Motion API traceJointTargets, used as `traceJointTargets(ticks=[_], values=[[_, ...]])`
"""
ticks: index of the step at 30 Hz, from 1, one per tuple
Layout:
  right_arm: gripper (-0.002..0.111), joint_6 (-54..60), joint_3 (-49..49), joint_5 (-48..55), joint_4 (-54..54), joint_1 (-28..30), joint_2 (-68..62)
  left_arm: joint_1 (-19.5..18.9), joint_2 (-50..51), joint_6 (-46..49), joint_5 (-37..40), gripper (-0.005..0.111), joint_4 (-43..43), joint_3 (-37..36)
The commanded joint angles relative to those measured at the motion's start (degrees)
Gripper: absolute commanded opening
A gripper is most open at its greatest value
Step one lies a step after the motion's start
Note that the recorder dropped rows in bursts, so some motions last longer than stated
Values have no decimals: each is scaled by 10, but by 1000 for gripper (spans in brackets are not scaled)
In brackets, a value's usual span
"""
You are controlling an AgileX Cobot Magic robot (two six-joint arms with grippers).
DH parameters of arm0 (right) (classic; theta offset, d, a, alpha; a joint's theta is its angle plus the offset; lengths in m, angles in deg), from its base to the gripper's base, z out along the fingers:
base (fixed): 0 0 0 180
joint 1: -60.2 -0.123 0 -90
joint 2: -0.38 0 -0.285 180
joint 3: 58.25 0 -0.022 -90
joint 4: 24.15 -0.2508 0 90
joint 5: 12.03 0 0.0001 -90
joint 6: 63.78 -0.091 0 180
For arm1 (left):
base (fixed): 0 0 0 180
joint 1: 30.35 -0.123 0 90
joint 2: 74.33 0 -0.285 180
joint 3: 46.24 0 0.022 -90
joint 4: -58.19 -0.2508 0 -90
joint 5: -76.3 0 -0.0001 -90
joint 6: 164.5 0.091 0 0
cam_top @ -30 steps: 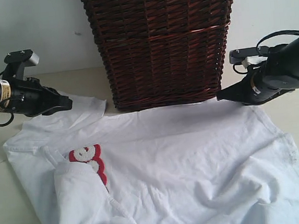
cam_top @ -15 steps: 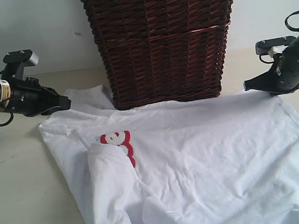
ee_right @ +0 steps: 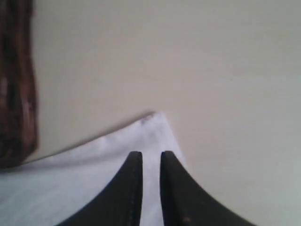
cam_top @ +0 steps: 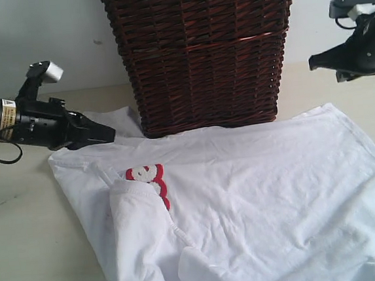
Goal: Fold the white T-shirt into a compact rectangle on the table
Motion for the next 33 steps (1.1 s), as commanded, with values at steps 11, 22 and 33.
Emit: traceJointTargets(ticks=[11,22,33], values=[[16,388,-1,137,-435,3,132,200,-102,-77,395,21,3,-31],[5,394,121,54,-435,3,269,228,-179,-130,585,5,3,-89],[5,400,229,-8,-448,3,407,227,-189,942,924,0,945,14]])
